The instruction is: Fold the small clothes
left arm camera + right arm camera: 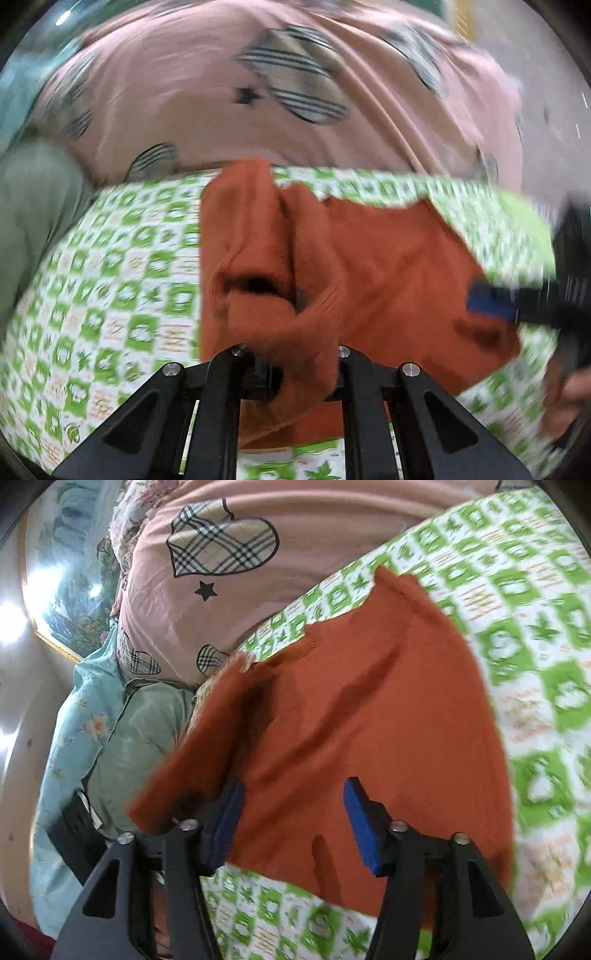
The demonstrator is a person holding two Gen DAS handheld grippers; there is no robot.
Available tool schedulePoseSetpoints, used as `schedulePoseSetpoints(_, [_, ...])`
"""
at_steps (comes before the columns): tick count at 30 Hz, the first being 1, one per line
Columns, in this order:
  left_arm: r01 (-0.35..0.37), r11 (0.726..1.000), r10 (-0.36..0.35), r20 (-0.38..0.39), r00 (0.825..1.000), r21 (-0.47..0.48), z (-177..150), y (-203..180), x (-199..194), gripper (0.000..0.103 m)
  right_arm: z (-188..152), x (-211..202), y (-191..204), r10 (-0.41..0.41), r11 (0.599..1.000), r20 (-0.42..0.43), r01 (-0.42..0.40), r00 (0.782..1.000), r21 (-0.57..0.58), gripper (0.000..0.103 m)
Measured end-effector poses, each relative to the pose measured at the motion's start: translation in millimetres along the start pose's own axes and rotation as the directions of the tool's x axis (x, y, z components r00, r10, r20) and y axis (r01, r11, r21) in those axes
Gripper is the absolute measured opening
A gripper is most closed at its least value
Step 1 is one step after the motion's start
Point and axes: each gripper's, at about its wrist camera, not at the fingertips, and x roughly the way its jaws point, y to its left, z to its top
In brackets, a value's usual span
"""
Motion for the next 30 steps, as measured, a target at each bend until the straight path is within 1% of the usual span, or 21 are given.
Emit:
schedulePoseSetpoints(1, [-0.022,0.998,0.022,-0.008,1.0,0.053,-7,-13,7,0.011,5,8,1,0.022,1.0,-0.018,-0.021,1.0,0.005,0.07])
schedulePoseSetpoints(3, [-0.055,0.991,0.058,-0.015,0.998,0.118,-19,-28,17,0.011,15,26,5,0.069,0.997,-0.052,-0.069,0.996,0.017,0.073])
schedulePoseSetpoints(4, [-0.068,0.989,0.07,-0.009,0.998,0.135,-22,-31,19,0.011,19,34,7,0.084,0.996,-0.07,-0.082,0.994,0.023,0.075])
schedulePoseSetpoints(7, [-0.094,0.98,0.093,0.015,0.996,0.176,-29,-33,16,0.011,36,68,16,0.113,0.993,-0.129,-0.111,0.985,0.03,0.077])
schedulePoseSetpoints(9, [-0.098,0.977,0.095,0.025,0.995,0.192,-29,-31,13,0.011,49,95,23,0.164,0.986,-0.172,-0.159,0.971,0.042,0.077])
schedulePoseSetpoints(12, [-0.118,0.963,0.112,0.038,0.993,0.241,-31,-38,10,0.011,68,136,37,0.196,0.981,-0.233,-0.192,0.953,0.04,0.078])
schedulePoseSetpoints(13, [-0.121,0.96,0.114,0.04,0.993,0.253,-31,-40,11,0.011,72,145,39,0.192,0.981,-0.241,-0.189,0.951,0.038,0.077])
schedulePoseSetpoints(14, [-0.123,0.955,0.115,0.043,0.992,0.268,-31,-43,9,0.011,76,152,42,0.178,0.984,-0.242,-0.177,0.954,0.026,0.073])
schedulePoseSetpoints(15, [-0.126,0.95,0.118,0.047,0.992,0.285,-31,-45,7,0.011,80,158,48,0.156,0.987,-0.241,-0.161,0.958,-0.001,0.044])
schedulePoseSetpoints(16, [-0.124,0.948,0.115,0.048,0.992,0.294,-30,-47,6,0.011,84,161,54,0.122,0.99,-0.244,-0.135,0.962,-0.037,0.02])
schedulePoseSetpoints(17, [-0.119,0.948,0.109,0.049,0.993,0.296,-28,-48,5,0.011,88,160,57,0.102,0.992,-0.244,-0.118,0.965,-0.053,0.019])
schedulePoseSetpoints(20, [-0.087,0.957,0.075,0.054,0.996,0.277,-16,-51,-6,0.01,98,128,72,0.088,0.981,-0.183,-0.118,0.979,-0.156,0.017])
schedulePoseSetpoints(22, [-0.012,0.971,0.001,0.049,0.999,0.239,-2,-56,-14,0.01,104,95,74,0.069,0.971,-0.132,-0.098,0.989,-0.22,0.017])
schedulePoseSetpoints(23, [0.014,0.974,-0.025,0.046,0.999,0.227,2,-60,-16,0.01,107,83,71,0.06,0.969,-0.113,-0.085,0.992,-0.233,0.017])
schedulePoseSetpoints(24, [0.052,0.976,-0.062,0.04,0.997,0.211,7,-67,-17,0.01,110,63,64,0.04,0.967,-0.083,-0.059,0.996,-0.25,0.017])
schedulePoseSetpoints(26, [0.12,0.973,-0.127,0.024,0.992,0.197,14,-83,-16,0.01,114,45,52,-0.014,0.964,-0.05,0.0,0.999,-0.266,0.017])
schedulePoseSetpoints(27, [0.155,0.969,-0.161,0.017,0.987,0.195,16,-93,-14,0.01,114,33,39,-0.062,0.961,-0.031,0.052,0.998,-0.271,0.016])
schedulePoseSetpoints(29, [0.207,0.956,-0.216,0.018,0.976,0.206,17,-115,-9,0.01,114,24,21,-0.111,0.959,-0.014,0.104,0.994,-0.264,0.016])
schedulePoseSetpoints(30, [0.225,0.95,-0.232,0.012,0.973,0.215,16,-125,-5,0.01,113,20,6,-0.141,0.959,-0.01,0.134,0.99,-0.251,0.016])
